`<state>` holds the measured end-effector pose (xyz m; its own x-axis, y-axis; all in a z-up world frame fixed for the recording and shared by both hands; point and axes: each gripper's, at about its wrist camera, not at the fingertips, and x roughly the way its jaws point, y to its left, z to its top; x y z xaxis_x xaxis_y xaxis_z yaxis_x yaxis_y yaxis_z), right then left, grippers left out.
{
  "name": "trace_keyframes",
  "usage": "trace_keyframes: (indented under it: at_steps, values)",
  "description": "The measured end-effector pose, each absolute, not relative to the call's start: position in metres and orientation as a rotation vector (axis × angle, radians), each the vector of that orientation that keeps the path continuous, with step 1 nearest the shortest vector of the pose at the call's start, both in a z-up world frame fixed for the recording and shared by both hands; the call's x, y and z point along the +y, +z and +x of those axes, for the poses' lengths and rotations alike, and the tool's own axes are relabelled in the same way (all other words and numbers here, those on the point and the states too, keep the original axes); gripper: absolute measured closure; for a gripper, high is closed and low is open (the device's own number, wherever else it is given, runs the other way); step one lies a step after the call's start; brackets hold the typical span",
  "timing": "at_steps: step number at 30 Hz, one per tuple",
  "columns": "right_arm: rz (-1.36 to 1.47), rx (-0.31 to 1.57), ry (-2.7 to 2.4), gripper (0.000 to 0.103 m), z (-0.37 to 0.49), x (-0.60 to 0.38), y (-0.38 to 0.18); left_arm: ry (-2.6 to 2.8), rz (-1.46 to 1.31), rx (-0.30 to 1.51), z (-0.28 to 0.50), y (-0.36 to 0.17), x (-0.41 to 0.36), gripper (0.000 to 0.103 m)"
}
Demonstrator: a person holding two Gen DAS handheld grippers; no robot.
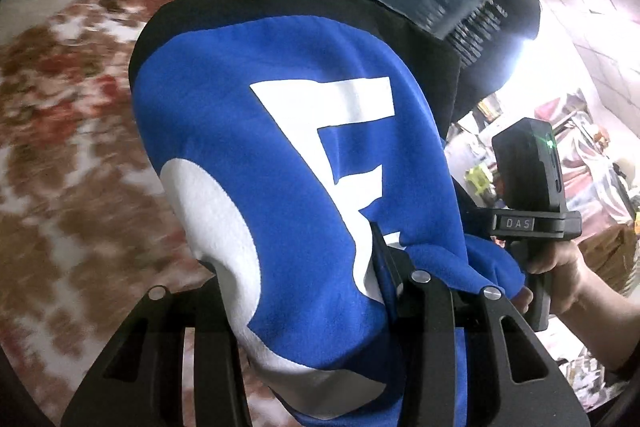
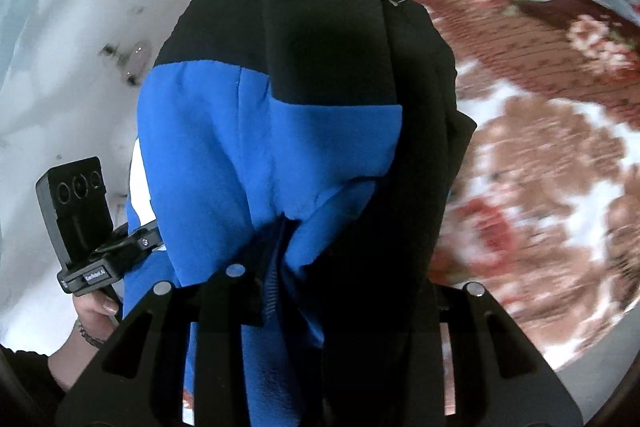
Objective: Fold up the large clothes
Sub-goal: 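Grip the jacket bundle with both grippers and lift it off the bedspread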
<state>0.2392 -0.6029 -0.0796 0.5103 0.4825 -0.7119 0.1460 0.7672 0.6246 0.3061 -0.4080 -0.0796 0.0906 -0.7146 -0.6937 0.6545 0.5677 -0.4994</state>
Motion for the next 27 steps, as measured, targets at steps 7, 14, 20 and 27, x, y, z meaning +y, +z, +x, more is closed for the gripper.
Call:
trace_keyframes:
  at_steps: [7, 14, 20, 27]
  values:
    - [0.712, 1.060, 0.117, 0.069, 0.248, -0.743, -0.130, -1.098, -0.063, 1.130, 0.343, -0.146, -0.561, 0.062]
    - [0.710, 1.096, 0.066, 0.069, 0.297, -0.827, -0.208, -1.132, -0.033, 1.201, 0.399, -0.219, -0.647, 0.062]
    - [0.724, 1.095, 0.038, 0.069, 0.328, -0.861, -0.280, -1.142, 0.005, 1.234, 0.431, -0.278, -0.678, 0.062]
    - [0.759, 1.041, 0.064, 0.062, 0.313, -0.871, -0.314, -1.167, -0.073, 1.263, 0.435, -0.321, -0.656, 0.057]
